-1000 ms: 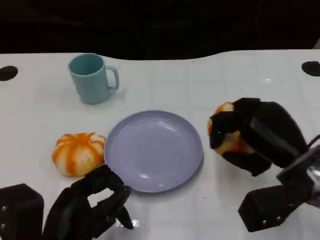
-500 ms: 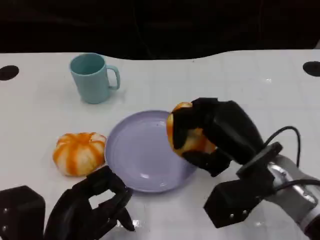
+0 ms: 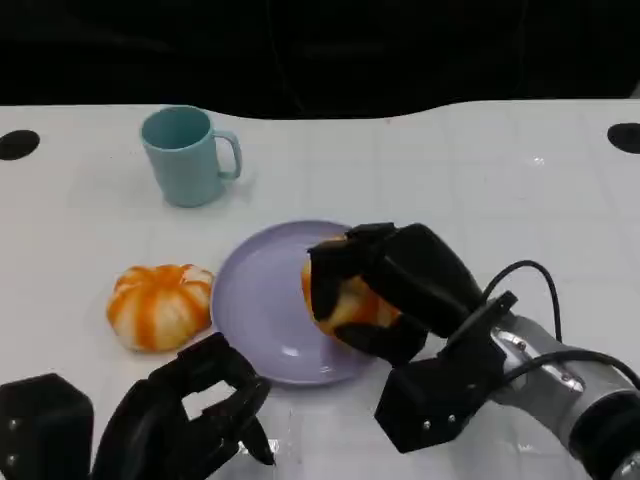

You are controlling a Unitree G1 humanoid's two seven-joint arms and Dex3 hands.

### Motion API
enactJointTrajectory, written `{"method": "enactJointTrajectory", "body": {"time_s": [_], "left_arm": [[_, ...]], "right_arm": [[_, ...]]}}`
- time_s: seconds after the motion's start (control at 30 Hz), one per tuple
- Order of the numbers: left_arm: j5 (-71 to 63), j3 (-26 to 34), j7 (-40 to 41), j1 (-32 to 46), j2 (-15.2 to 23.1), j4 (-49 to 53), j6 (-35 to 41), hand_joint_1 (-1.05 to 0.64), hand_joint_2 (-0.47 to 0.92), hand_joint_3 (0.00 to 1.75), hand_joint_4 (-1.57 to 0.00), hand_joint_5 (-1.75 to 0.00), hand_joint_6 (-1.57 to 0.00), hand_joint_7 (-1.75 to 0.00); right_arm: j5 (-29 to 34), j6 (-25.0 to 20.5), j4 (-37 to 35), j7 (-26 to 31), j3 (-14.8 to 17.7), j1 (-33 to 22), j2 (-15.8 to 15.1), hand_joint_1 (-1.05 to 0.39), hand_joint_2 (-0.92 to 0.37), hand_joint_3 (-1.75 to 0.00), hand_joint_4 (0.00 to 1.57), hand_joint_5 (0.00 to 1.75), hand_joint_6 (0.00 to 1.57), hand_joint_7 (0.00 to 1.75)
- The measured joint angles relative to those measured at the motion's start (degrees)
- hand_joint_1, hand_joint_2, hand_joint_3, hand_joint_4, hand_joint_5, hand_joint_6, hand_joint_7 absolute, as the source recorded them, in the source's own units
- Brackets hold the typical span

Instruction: Grasp the bread from the table and place it into the plate.

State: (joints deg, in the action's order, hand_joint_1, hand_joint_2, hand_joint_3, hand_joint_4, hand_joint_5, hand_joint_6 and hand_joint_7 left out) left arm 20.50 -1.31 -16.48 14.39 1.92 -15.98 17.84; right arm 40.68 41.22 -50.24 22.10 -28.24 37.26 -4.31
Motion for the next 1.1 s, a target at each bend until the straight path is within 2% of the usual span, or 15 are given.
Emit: {"method": "enactJointTrajectory", "body": {"time_s": [0.03, 0.07, 0.1, 0.13, 0.17, 0.23, 0.33, 0.43, 0.53, 0.77, 0.9, 0.97, 1.1], "left_arm": [[0.00, 0.00, 0.00, 0.00, -0.05, 0.00, 0.00, -0.56, 0.92, 0.28, -0.75, -1.75, -0.60, -1.64], [0.00, -0.01, 0.00, 0.00, -0.07, 0.00, 0.00, -0.56, 0.92, 0.28, -0.75, -1.75, -0.61, -1.64], [0.00, -0.02, 0.01, 0.00, -0.08, -0.01, 0.01, -0.56, 0.92, 0.29, -0.75, -1.75, -0.61, -1.64], [-0.01, -0.02, 0.02, 0.03, -0.08, -0.04, 0.02, -0.56, 0.92, 0.30, -0.75, -1.75, -0.61, -1.63], [-0.02, -0.04, 0.03, 0.05, -0.08, -0.12, 0.06, -0.56, 0.92, 0.30, -0.75, -1.75, -0.61, -1.63], [-0.01, -0.08, 0.04, 0.07, -0.08, -0.22, 0.07, -0.56, 0.92, 0.29, -0.75, -1.75, -0.62, -1.62], [-0.01, -0.07, 0.04, 0.16, -0.09, -0.24, 0.06, -0.56, 0.92, 0.29, -0.74, -1.75, -0.64, -1.57], [-0.01, -0.07, 0.06, 0.20, -0.10, -0.35, 0.08, -0.56, 0.92, 0.29, -0.74, -1.75, -0.65, -1.54], [0.00, -0.07, 0.11, 0.21, -0.09, -0.55, 0.15, -0.56, 0.92, 0.29, -0.73, -1.75, -0.65, -1.54], [0.00, -0.07, 0.11, 0.32, -0.12, -0.58, 0.13, -0.55, 0.92, 0.31, -0.74, -1.75, -0.66, -1.54], [0.00, -0.06, 0.10, 0.44, -0.12, -0.57, -0.04, -0.55, 0.92, 0.32, -0.73, -1.75, -0.65, -1.56], [-0.01, -0.07, 0.09, 0.49, -0.10, -0.57, -0.31, -0.55, 0.92, 0.32, -0.73, -1.75, -0.65, -1.57], [-0.02, -0.08, 0.10, 0.55, -0.09, -0.57, -0.39, -0.55, 0.92, 0.32, -0.73, -1.75, -0.64, -1.57]], "right_arm": [[-0.17, 0.17, -0.59, -0.35, 0.00, 0.24, 0.16, -0.16, -0.36, -1.06, 0.79, 1.39, 0.80, 0.87], [-0.71, 0.29, -0.93, -1.29, 0.04, 0.46, 0.25, -0.21, -0.43, -0.91, 0.75, 1.21, 0.78, 0.68], [-1.40, 0.26, -1.10, -2.85, 0.06, 0.67, 0.28, -0.31, -0.57, -0.69, 0.66, 0.96, 0.72, 0.48], [-2.08, -0.06, -1.11, -5.18, 0.03, 0.92, 0.26, -0.41, -0.75, -0.37, 0.58, 0.68, 0.64, 0.26], [-2.25, -0.83, -1.06, -7.94, -0.11, 1.25, 0.18, -0.46, -0.84, -0.24, 0.54, 0.56, 0.61, 0.17], [-2.27, -2.26, -0.68, -11.82, -0.51, 1.52, -0.13, -0.57, -0.90, -0.15, 0.36, 0.39, 0.48, 0.04], [-2.49, -3.46, 0.63, -16.35, -0.84, 1.58, -0.73, -0.70, -0.92, -0.21, 0.17, 0.29, 0.33, 0.00], [-3.31, -4.73, 2.48, -20.03, -0.83, 1.52, -1.47, -0.77, -0.92, -0.28, 0.05, 0.27, 0.22, 0.00], [-4.59, -6.27, 5.06, -23.30, -0.57, 1.19, -2.16, -0.80, -0.92, -0.31, 0.01, 0.24, 0.17, 0.00], [-6.00, -9.67, 10.97, -28.76, -0.28, -0.37, -3.13, -0.82, -0.92, -0.33, 0.01, 0.15, 0.09, 0.00], [-6.88, -10.75, 14.52, -31.13, 0.01, -1.64, -3.82, -0.81, -0.92, -0.32, 0.27, 0.30, 0.05, 0.00], [-6.85, -10.80, 15.51, -31.19, 0.13, -2.02, -4.27, -0.80, -0.92, -0.29, 0.47, 0.39, 0.06, 0.01], [-6.76, -10.78, 16.46, -30.25, 0.52, -2.24, -4.72, -0.80, -0.92, -0.25, 0.72, 0.42, 0.06, 0.01]]}}
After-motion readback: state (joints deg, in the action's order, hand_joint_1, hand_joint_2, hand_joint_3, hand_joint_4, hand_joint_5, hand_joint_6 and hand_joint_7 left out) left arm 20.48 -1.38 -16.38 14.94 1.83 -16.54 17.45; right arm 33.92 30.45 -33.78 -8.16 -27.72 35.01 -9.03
